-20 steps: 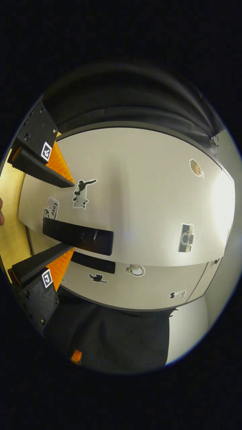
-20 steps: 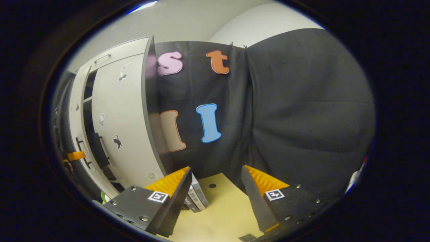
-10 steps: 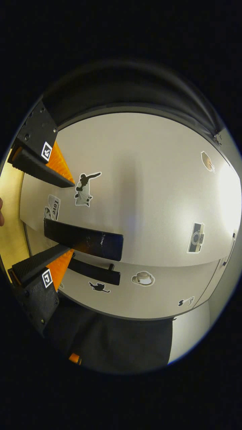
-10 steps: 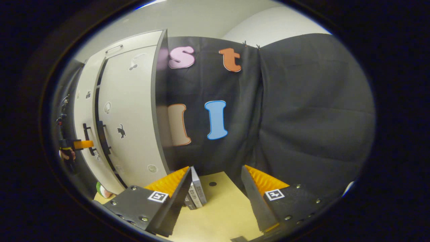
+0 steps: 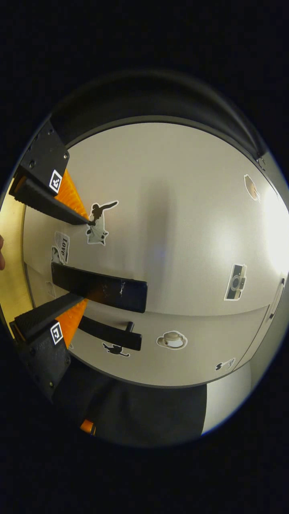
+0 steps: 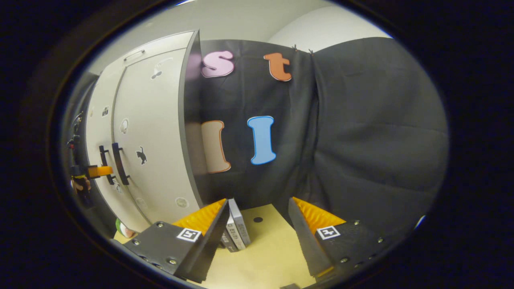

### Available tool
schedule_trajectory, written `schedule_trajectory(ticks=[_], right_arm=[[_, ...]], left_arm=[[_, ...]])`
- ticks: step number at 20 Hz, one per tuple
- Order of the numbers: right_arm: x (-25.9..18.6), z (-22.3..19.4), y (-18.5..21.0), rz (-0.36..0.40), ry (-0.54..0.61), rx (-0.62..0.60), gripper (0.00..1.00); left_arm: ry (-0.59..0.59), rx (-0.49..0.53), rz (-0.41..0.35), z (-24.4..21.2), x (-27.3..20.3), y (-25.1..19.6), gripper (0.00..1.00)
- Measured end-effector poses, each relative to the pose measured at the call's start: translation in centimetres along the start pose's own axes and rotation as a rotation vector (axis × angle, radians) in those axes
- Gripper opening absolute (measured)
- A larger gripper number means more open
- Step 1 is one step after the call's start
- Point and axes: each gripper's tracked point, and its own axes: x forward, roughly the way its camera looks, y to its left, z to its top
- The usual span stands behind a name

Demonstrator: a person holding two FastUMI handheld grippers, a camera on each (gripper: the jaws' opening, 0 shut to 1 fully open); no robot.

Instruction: Grab one shoe with the right hand and put it into the shoe cabinet, grab the other shoe with the left hand and put it into the shoe cabinet; then close the right door with the right hand and the left door with the left hand.

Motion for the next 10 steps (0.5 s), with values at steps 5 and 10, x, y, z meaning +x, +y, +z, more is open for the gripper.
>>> schedule_trajectory(ticks=[5,10], right_arm=[[0.7,-0.2,1.1,0.019,0.008,-0.013,0.87],[0.7,-0.3,1.5,0.023,0.013,-0.024,0.87]], left_arm=[[-0.001,0.007,-0.001,0.0,0.1,0.0,1.00],[-0.001,0.012,-0.006,-0.1,0.2,-0.1,1.00]])
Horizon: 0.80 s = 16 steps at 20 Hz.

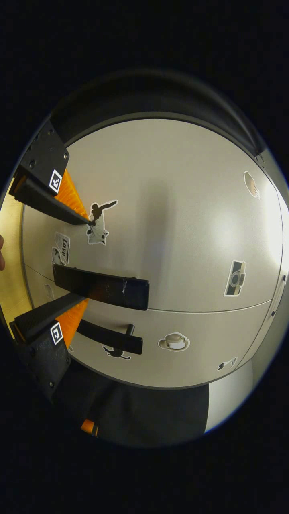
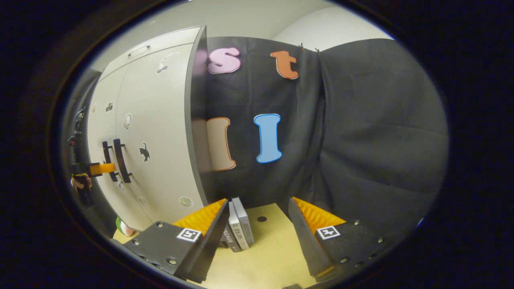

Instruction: Grab one shoe with the right hand and put it into the shoe cabinet, grab the other shoe with the left hand and put it into the shoe cabinet; then close the right door with the right hand and the left door with the left hand.

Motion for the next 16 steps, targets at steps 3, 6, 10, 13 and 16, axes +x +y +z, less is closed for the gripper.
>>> schedule_trajectory(ticks=[3,6,10,13,16], right_arm=[[-0.3,0.0,0.2,0.005,0.002,0.003,0.89],[-0.6,0.1,0.9,0.018,-0.005,0.015,0.89],[-1.8,-0.8,2.0,0.044,0.007,0.016,0.87],[-3.1,-1.9,3.0,0.072,0.024,0.027,0.87],[-4.6,-2.8,3.9,0.098,0.038,0.049,0.87]], left_arm=[[0.002,0.004,-0.001,0.0,0.0,0.0,1.00],[0.004,-0.003,0.000,-0.1,0.0,0.0,1.00],[0.003,-0.003,0.003,-0.1,0.0,0.1,1.00],[-0.005,-0.007,0.008,-0.1,0.0,0.1,1.00],[-0.030,-0.015,0.010,0.0,0.0,0.1,1.00]])
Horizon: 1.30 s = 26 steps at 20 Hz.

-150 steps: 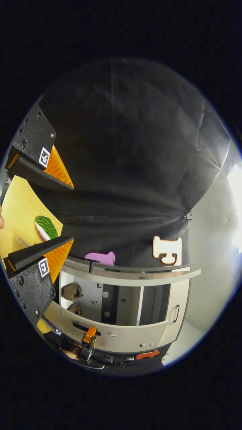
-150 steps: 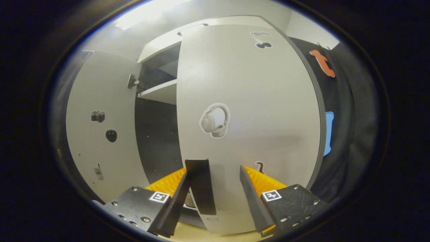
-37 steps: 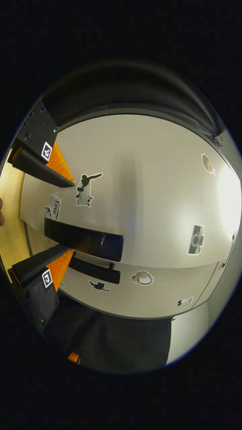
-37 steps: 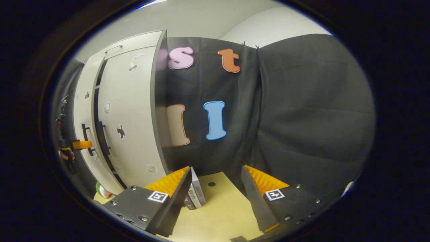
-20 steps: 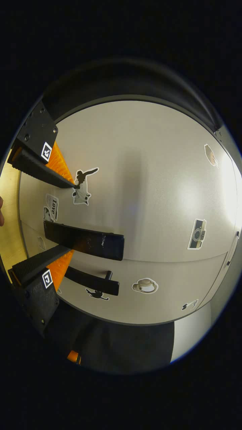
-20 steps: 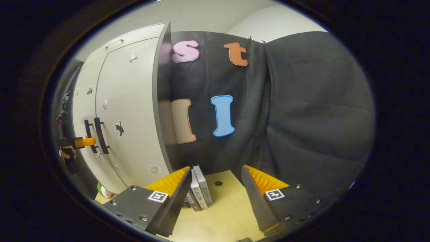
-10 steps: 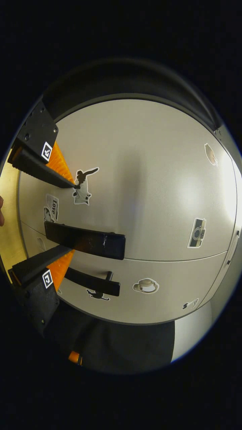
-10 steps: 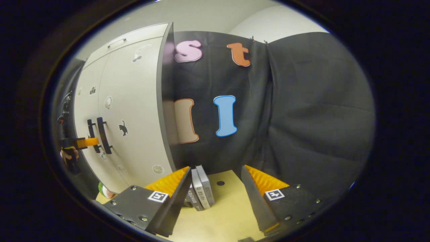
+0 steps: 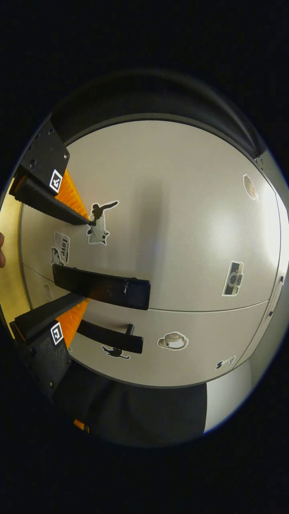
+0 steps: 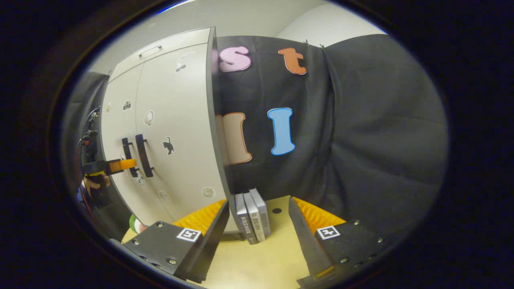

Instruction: Grab one shoe with the right hand and put it into the shoe cabinet, grab the other shoe with the left hand and put it into the shoe cabinet; then close the right door with the right hand and the left door with the left hand.

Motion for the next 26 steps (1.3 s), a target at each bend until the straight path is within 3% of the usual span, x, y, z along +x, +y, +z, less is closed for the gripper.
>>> schedule_trajectory(ticks=[5,11,15,20,21,25,26], right_arm=[[-2.3,-1.0,0.0,0.020,0.010,0.023,0.87],[-4.6,0.7,0.6,0.043,-0.033,0.033,0.87],[-5.3,3.9,4.8,0.129,-0.087,-0.003,0.89],[-7.1,10.0,12.6,0.303,-0.222,-0.034,0.89],[-7.5,11.3,13.8,0.331,-0.257,-0.034,0.89],[-8.4,14.7,16.9,0.343,-0.333,-0.055,0.86],[-8.5,15.1,17.6,0.341,-0.340,-0.061,0.89]], left_arm=[[0.011,0.030,0.009,0.4,-0.9,-0.3,1.00],[-0.059,0.105,0.016,3.1,-8.8,-1.6,0.97],[-0.134,0.114,0.053,6.7,-15.7,-2.0,0.96],[-0.174,0.115,0.100,10.4,-22.2,-1.2,0.99],[-0.192,0.116,0.106,11.2,-23.3,-1.1,0.96],[-0.228,0.150,0.157,13.2,-27.0,-0.7,0.96],[-0.237,0.152,0.171,13.3,-27.7,-0.7,0.95]])
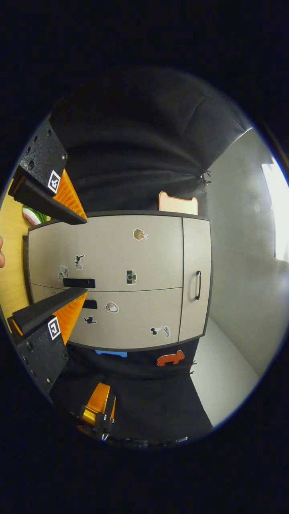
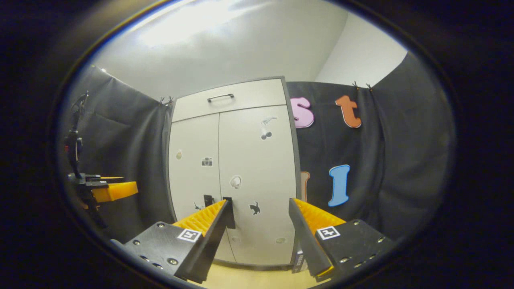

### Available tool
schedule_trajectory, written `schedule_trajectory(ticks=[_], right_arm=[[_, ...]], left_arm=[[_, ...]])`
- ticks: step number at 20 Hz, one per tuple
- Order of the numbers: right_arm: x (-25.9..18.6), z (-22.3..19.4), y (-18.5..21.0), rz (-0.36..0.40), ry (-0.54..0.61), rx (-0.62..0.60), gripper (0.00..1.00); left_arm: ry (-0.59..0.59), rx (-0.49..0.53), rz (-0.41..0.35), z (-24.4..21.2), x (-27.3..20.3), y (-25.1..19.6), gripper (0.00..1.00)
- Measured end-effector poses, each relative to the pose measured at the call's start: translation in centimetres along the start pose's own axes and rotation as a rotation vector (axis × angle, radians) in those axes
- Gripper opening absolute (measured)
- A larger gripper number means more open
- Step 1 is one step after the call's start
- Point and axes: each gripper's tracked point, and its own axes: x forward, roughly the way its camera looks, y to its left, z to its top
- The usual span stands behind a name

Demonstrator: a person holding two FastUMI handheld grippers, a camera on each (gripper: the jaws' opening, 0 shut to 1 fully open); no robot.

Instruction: Grab one shoe with the right hand and put it into the shoe cabinet, grab the other shoe with the left hand and put it into the shoe cabinet; then close the right door with the right hand and the left door with the left hand.

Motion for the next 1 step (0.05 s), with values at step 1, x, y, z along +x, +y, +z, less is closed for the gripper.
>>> schedule_trajectory(ticks=[1], right_arm=[[0.16,0.24,0.88,0.005,-0.009,-0.002,0.86]], left_arm=[[-0.005,-0.004,0.007,0.10,-0.48,-0.05,0.96]])
